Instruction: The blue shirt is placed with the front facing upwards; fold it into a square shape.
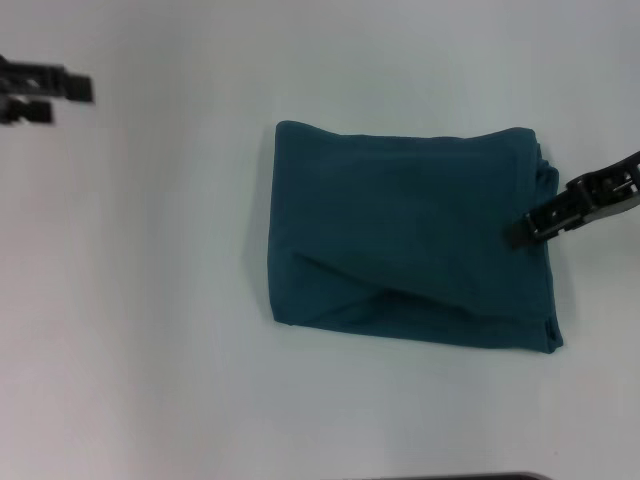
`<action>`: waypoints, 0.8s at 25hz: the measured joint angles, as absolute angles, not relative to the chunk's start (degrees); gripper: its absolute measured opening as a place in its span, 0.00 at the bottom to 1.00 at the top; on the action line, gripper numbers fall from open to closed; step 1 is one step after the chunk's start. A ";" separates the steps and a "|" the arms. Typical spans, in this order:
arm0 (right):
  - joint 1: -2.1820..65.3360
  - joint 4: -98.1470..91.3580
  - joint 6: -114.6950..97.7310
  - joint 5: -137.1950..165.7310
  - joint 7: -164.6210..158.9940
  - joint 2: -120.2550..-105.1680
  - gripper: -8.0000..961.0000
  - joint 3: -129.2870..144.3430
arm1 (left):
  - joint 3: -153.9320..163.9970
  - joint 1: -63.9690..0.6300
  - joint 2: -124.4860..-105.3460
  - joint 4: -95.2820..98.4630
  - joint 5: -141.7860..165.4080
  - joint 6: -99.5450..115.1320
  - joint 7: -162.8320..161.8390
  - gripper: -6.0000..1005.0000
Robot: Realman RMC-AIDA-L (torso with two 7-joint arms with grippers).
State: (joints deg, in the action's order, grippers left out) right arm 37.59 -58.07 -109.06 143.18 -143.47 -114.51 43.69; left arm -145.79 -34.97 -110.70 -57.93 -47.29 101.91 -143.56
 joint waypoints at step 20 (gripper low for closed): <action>37.97 -58.01 -108.43 143.23 -140.54 -114.31 0.61 41.99 | -132.28 -39.98 -120.07 -45.43 -41.35 91.18 -148.95 0.87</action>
State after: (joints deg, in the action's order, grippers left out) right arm 37.97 -58.00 -108.43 143.23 -140.54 -114.31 41.99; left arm -132.28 -39.98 -120.07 -45.43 -41.35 91.18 -148.95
